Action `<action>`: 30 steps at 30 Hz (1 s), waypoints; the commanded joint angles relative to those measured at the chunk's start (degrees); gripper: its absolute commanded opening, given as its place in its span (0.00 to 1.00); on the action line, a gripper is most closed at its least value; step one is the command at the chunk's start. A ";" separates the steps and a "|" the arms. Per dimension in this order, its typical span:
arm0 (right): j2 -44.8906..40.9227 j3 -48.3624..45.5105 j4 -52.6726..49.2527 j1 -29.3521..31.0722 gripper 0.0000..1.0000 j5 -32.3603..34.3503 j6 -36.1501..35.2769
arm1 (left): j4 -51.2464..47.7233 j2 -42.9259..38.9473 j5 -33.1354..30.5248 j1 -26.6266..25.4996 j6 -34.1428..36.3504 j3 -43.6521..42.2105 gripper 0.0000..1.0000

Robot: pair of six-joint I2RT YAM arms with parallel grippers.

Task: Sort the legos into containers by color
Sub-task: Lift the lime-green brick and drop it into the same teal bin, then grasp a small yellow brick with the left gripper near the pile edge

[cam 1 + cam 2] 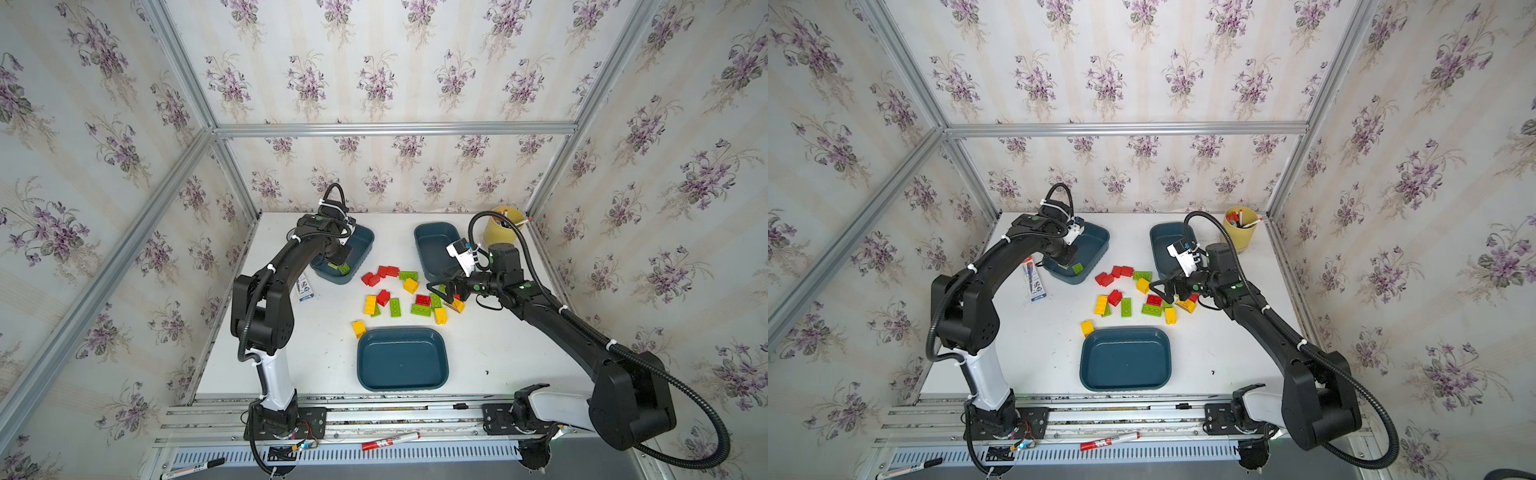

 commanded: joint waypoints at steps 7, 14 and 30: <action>1.07 0.93 3.80 0.75 1.00 -1.76 1.93 | 3.16 8.18 -5.66 2.39 -3.63 4.05 0.31; 1.26 1.28 2.97 1.19 1.00 -2.04 1.79 | 3.36 10.24 -6.11 3.15 -5.17 3.58 0.54; 0.86 2.73 -4.68 1.21 1.00 -7.47 -0.81 | 1.95 -14.77 7.32 -2.49 -24.99 -17.35 0.74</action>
